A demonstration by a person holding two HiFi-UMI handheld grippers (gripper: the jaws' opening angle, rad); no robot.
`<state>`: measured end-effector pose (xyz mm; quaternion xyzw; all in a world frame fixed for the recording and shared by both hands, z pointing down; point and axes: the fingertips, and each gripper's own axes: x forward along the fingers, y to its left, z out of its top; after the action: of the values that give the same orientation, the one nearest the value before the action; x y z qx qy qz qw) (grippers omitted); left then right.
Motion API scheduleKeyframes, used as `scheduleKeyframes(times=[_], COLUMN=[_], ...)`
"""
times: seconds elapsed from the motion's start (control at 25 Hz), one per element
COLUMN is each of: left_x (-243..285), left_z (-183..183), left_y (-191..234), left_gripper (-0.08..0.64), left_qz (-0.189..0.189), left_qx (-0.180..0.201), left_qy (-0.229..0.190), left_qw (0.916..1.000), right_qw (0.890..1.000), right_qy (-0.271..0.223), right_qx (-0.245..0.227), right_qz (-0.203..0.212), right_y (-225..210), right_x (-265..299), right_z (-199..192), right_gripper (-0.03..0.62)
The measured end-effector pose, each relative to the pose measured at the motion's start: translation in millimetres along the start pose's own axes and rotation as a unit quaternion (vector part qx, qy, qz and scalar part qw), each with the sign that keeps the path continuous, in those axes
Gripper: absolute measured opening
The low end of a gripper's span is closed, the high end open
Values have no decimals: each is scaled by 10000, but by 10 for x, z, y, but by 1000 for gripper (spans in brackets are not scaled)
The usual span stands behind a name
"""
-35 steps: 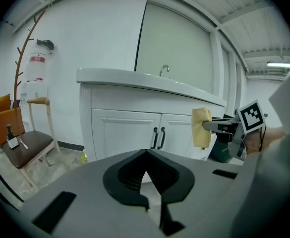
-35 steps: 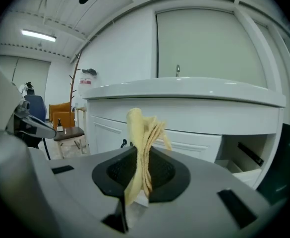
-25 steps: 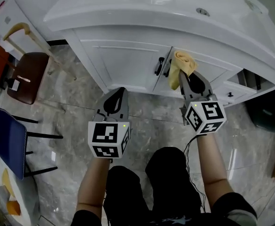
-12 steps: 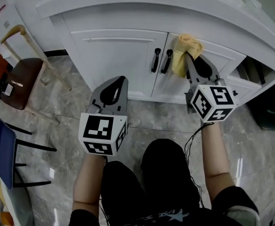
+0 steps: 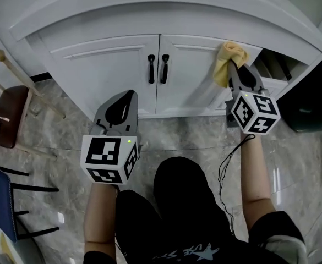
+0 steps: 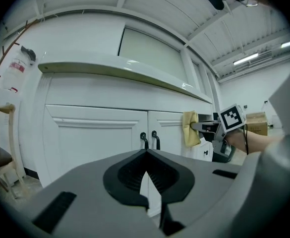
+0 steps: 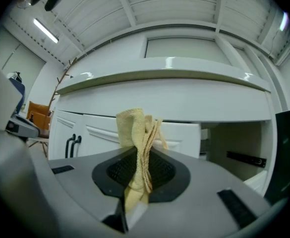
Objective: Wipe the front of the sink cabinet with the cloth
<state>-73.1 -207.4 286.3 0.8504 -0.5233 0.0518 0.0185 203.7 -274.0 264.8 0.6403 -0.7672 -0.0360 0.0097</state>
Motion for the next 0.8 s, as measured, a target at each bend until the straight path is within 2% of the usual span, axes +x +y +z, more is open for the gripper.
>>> scheduleKeyframes(times=[0.2,0.48,0.64,0.8], left_x=[75,25,-55,-149], left_z=[40,67,15,-69], left_y=[-152,-269,-210,-132], left_gripper=[15,15,15,15], left_qz=[-181,-214,-92,70], left_qx=[24,125,156,271], left_qy=[-64,-51,24,105], left_qw=[9998,9997,9998,9996], right_qw=[9980,9948,9976,9986], right_qy=[156,225,137,95], right_qx=[112,345,424,399], right_qz=[-604,-937,-533,322], right_y=[-547,-827,-510,152], right_x=[-168,-363,-361,-258], right_z=[-100,-140,-116,-156], right_gripper=[61,61,61,61])
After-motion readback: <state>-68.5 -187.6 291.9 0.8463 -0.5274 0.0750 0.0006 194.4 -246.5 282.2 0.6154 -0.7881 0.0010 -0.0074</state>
